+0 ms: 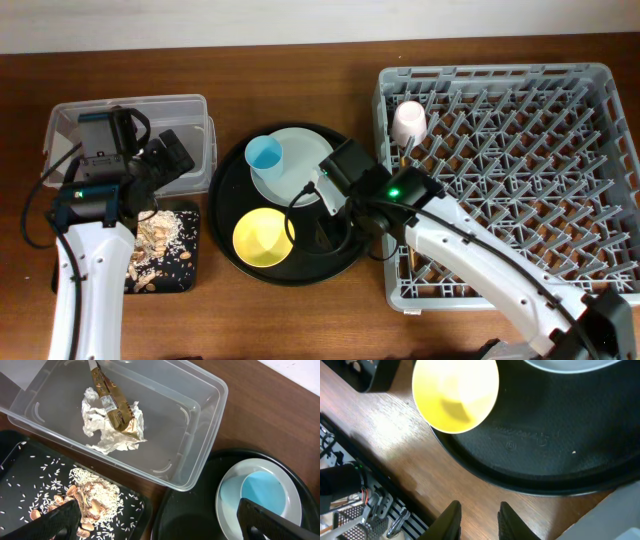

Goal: Sort waste into correct bins and load items into the dishwasher rack
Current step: 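Reach the right gripper to the yellow bowl rim and grasp it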

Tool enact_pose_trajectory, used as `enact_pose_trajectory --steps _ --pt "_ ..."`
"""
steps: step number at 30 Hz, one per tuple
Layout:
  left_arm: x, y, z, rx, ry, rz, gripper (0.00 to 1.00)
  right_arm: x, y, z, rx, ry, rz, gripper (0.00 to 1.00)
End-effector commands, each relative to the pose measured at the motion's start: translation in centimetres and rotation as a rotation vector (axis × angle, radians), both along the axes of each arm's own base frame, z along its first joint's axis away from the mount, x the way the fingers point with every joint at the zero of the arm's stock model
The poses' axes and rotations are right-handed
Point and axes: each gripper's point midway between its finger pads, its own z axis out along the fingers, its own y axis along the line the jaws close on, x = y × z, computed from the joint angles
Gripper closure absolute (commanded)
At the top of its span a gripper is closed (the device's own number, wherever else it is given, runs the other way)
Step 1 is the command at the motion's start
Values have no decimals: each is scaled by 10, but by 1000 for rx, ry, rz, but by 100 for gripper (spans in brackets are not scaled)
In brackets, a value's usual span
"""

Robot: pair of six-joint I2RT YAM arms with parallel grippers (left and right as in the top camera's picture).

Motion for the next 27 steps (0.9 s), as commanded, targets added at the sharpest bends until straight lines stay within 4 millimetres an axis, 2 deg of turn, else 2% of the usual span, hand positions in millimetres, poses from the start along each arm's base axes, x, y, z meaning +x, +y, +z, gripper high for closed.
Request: enact_pose_trajectory --steps 1,5,8,22,27 --pt "2 1 7 2 -19 -3 1 -6 -5 -9 -37 29 -5 74" --pt "2 1 7 2 -19 -3 1 -10 -10 -11 -57 46 -2 73" --pt "2 1 7 2 -19 -3 1 -9 -25 -16 -141 30 -22 70" --pt "2 1 7 3 -19 -3 1 -15 -32 -17 -162 58 -25 70" --pt "2 1 7 3 -19 -3 1 -18 -32 0 -122 23 -25 71"
